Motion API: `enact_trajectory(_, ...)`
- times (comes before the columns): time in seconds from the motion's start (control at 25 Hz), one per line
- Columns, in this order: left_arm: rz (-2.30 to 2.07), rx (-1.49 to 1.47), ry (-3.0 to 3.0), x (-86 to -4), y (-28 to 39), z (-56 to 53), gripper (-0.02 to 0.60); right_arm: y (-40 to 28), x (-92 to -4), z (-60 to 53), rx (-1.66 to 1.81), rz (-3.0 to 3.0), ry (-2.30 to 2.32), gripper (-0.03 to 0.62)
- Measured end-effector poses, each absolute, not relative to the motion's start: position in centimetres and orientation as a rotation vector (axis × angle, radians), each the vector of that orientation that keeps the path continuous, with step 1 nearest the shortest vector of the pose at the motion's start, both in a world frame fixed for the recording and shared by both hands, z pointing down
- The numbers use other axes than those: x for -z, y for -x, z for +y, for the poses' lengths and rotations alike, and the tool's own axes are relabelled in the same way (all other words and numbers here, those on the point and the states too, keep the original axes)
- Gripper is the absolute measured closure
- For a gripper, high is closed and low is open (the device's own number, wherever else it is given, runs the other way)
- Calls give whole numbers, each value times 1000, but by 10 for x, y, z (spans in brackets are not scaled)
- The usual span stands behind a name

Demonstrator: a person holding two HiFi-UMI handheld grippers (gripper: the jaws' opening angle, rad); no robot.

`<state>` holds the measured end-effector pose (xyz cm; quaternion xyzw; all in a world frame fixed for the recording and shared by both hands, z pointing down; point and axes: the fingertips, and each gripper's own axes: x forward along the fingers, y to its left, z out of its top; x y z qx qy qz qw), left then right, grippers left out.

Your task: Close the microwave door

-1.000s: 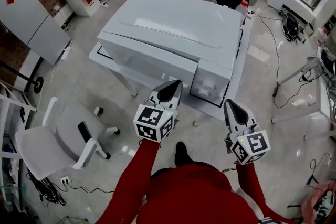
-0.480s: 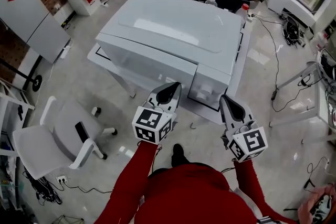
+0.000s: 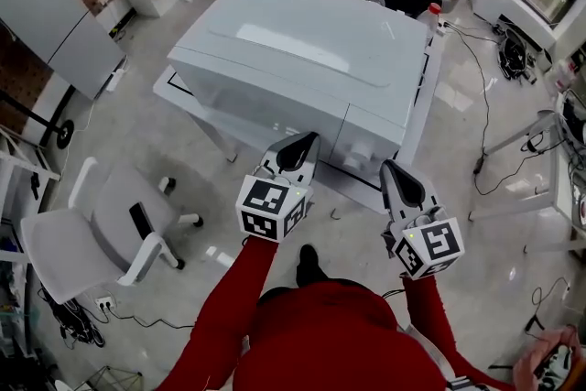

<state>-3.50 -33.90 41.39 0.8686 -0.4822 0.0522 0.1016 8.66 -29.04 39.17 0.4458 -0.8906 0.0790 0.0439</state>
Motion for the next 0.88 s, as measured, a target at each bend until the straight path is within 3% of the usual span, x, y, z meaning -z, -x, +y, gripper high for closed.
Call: enact_trajectory(0.88,-1449,-112,-2613,-407,61,-292,572,-94,-387,-265,-244,-2726,-1407,580)
